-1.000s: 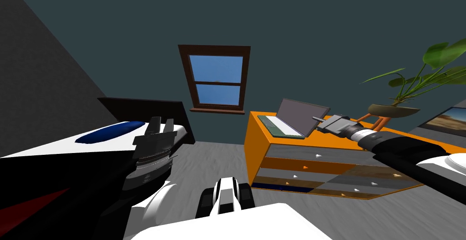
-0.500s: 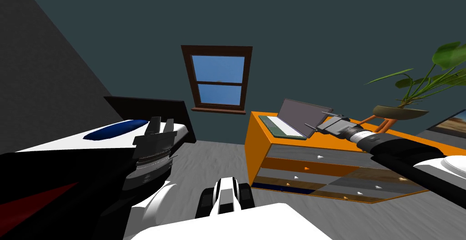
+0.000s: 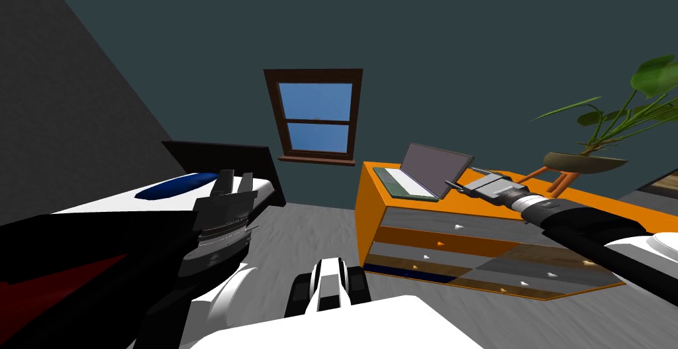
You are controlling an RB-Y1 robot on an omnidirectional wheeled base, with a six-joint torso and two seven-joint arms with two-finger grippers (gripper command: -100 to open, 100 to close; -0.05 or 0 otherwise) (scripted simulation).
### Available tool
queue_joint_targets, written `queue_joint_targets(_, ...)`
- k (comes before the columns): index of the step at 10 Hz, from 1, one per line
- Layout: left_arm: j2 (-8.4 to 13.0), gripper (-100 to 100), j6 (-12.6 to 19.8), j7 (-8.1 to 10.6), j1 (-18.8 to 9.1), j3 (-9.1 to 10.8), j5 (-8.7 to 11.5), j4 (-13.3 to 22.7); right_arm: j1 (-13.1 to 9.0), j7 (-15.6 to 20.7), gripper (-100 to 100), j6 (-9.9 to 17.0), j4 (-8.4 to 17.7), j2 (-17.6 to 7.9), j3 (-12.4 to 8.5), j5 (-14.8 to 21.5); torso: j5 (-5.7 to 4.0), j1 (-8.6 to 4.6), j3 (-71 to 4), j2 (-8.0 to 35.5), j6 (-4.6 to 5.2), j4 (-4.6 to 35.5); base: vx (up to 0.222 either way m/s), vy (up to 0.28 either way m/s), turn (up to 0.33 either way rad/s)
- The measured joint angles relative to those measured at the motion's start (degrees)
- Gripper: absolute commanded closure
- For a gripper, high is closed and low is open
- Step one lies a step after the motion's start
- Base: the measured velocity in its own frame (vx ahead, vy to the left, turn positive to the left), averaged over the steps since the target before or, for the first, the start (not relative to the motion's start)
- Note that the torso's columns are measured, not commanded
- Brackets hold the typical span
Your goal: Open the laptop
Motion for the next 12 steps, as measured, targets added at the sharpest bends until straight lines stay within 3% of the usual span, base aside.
queue_joint_targets(1, 0.0, 0, 0.0, 0.00, 0.0, 0.00, 0.0, 0.0, -0.1, -0.2, -100, -0.1, 0.1, 0.0, 0.1, -0.1, 0.04, 0.12, 0.0, 0.0, 0.00, 0.0, -0.004, -0.008, -0.002)
queue_joint_targets(2, 0.0, 0, 0.0, 0.00, 0.0, -0.01, 0.0, 0.0, 0.0, -0.2, 100, -0.1, 0.1, 0.0, 0.0, -0.1, 0.06, 0.15, 0.0, 0.0, 0.00, 0.0, 0.000, 0.000, 0.000)
queue_joint_targets(4, 0.0, 0, 0.0, 0.00, 0.0, -0.01, 0.0, 0.0, 0.0, 0.9, 100, 0.5, -0.5, 0.3, 0.4, 1.2, 0.02, 0.10, 0.0, 0.1, -0.02, 0.0, -0.009, 0.038, 0.055)
queue_joint_targets(12, 0.0, 0, 0.0, 0.00, 0.0, -0.01, 0.0, 0.0, 0.4, 11.3, 100, 6.2, -4.6, 1.5, 2.9, 10.9, -0.01, -0.03, 0.0, 0.0, 0.00, 0.0, -0.011, 0.038, 0.032)
